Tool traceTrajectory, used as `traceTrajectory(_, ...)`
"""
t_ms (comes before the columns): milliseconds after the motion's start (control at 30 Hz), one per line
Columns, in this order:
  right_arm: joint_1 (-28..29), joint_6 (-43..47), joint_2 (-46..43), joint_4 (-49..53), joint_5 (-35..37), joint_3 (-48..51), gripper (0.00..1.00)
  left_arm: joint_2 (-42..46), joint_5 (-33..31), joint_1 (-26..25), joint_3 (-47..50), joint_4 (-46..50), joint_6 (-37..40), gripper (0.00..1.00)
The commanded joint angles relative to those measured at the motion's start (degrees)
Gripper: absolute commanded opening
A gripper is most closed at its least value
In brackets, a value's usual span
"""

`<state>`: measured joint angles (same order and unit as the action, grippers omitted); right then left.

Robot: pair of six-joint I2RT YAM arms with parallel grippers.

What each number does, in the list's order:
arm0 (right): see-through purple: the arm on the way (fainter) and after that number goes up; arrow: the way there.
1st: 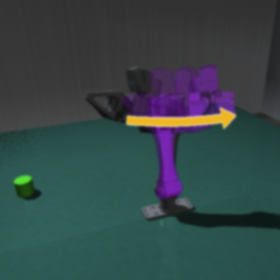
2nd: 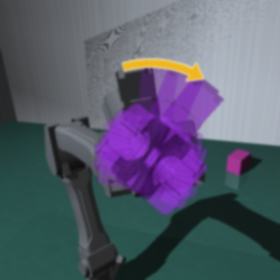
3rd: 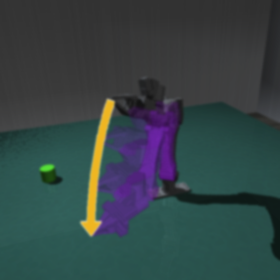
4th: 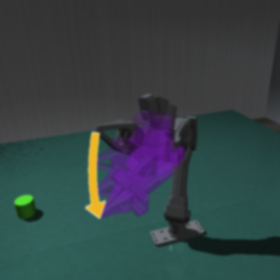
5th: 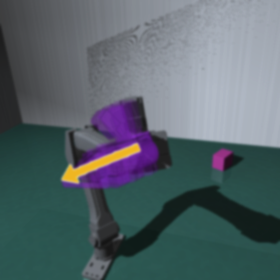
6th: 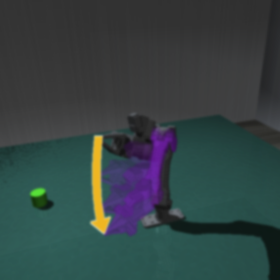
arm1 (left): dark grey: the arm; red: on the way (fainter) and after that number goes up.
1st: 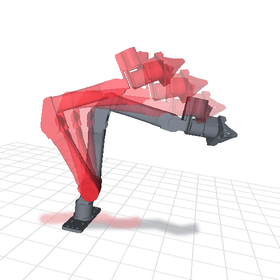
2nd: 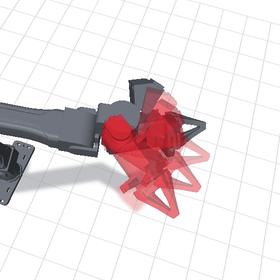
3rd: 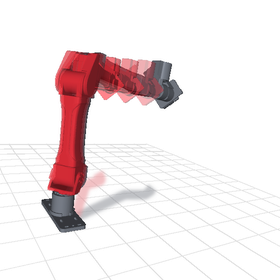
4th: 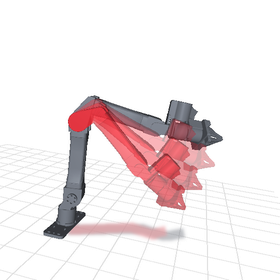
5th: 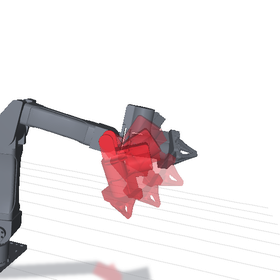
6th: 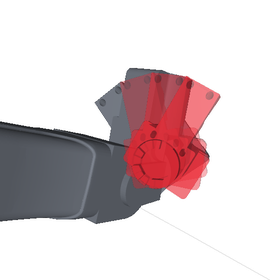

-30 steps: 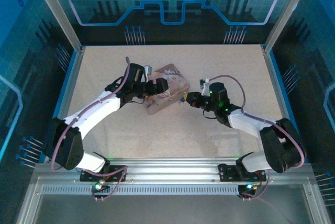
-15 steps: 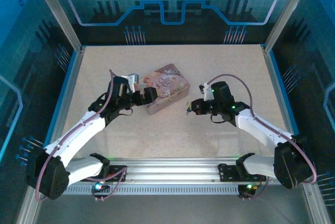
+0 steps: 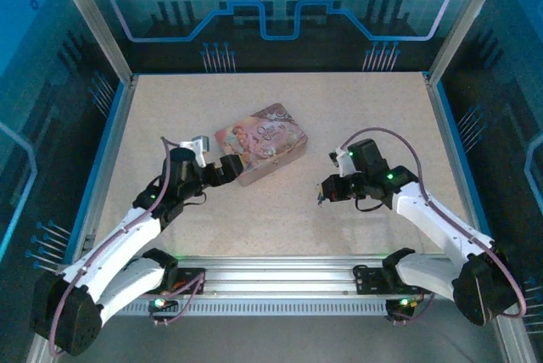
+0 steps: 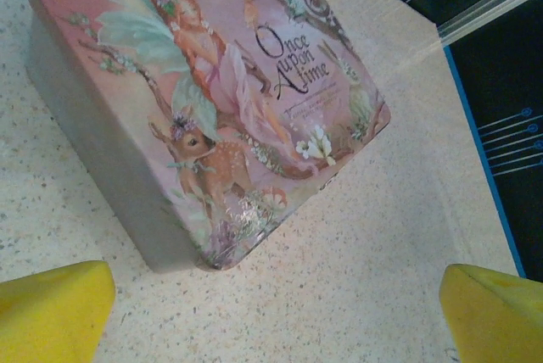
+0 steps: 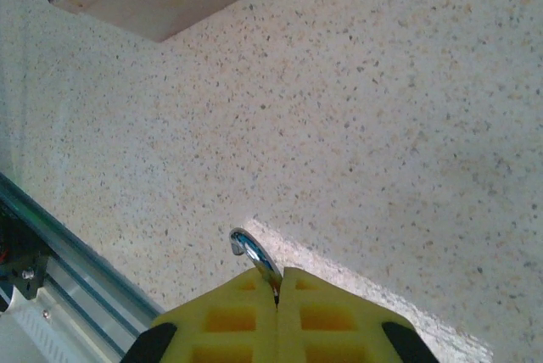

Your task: Unlock the padlock with the key

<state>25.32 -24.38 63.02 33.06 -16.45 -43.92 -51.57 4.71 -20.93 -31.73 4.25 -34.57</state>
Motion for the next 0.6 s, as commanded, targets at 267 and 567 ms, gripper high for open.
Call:
traceTrajectory(267,2.0,-0.7,3.6,6.7,0.4,1.3,0.03,2.3,-1.5,0.6,1.7,-3.2,-0.3,0.99)
traceTrajectory(567,4.8,-0.7,12.7,4.4,2.2,0.1,0.03,2.0,-1.9,1.1,2.0,-2.5,-0.1,0.99)
